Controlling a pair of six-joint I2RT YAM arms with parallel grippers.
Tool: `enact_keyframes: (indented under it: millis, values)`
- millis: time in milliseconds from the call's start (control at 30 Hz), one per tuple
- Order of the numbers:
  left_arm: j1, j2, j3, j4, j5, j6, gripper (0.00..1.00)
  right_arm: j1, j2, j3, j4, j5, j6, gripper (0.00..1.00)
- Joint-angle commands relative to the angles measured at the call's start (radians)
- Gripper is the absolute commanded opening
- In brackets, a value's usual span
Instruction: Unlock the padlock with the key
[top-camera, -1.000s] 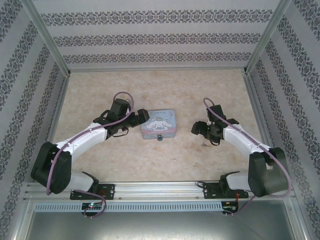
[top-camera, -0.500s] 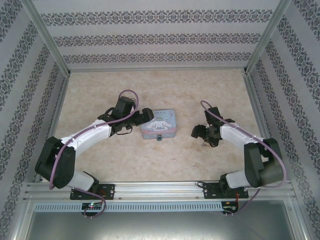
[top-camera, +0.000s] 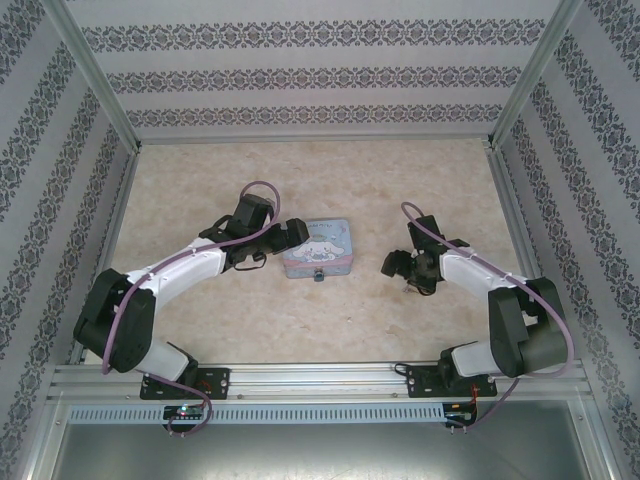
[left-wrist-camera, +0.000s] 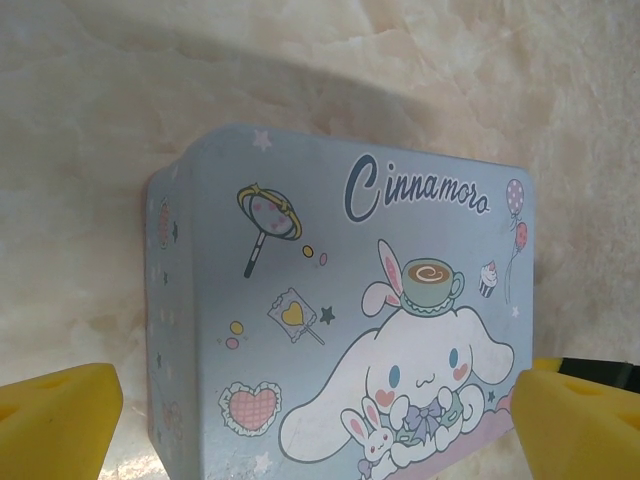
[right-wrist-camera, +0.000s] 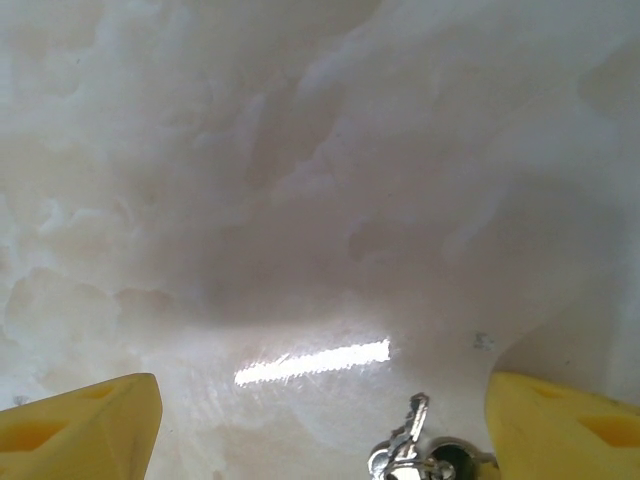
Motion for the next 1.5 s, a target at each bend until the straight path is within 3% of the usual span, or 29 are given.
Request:
enact_keyframes:
  millis: [0,500,633,867,1467]
  values:
    - [-0.019,0.01,0.023,-0.003,0.006,0.0,1.0,0.038,0.001,0.0,-0.036,-0.047,0.028,0.84]
    - [-0.021,-0.012,-0.002,0.006,0.003,-0.001,1.0,0.324,0.021,0.008,0.042,-0.141,0.204,0.83]
    - [-0.022,-0.021,-0.005,0.004,0.006,0.0,1.0,0.368,-0.064,0.029,-0.004,-0.035,0.254,0.82]
    - [-0.021,-0.035,-0.016,0.011,0.008,-0.004,1.0,0.347,-0.171,-0.019,-0.071,0.153,0.314,0.8]
    - [-0.022,-0.043,-0.023,0.012,0.028,0.012,1.0,0.244,-0.083,-0.06,-0.044,0.177,0.304,0.63]
